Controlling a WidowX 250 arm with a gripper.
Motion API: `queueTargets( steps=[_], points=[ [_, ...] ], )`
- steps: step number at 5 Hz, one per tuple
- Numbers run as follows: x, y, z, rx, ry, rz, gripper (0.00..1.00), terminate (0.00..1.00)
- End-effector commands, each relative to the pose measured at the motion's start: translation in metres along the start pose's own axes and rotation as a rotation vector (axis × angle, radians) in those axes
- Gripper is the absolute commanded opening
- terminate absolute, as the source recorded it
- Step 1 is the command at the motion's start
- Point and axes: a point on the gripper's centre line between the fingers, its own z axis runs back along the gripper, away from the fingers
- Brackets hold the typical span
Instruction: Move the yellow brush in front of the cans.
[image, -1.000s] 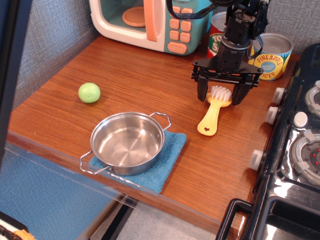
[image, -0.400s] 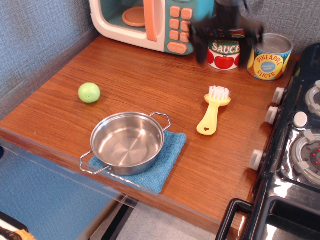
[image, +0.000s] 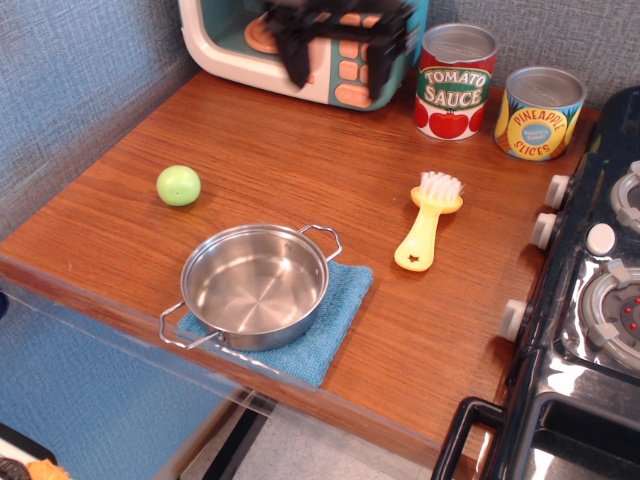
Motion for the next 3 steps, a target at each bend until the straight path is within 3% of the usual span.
queueTargets(
  steps=[1,2,3],
  points=[
    [-0.0277,0.0366,0.0021,0.083,-0.034,-0.076,1.00,0.00],
    [-0.0277,0.0366,0.0021,0.083,-0.034,-0.076,1.00,0.00],
    [-0.0277,0.0366,0.0021,0.083,-0.034,-0.076,1.00,1.00]
  ],
)
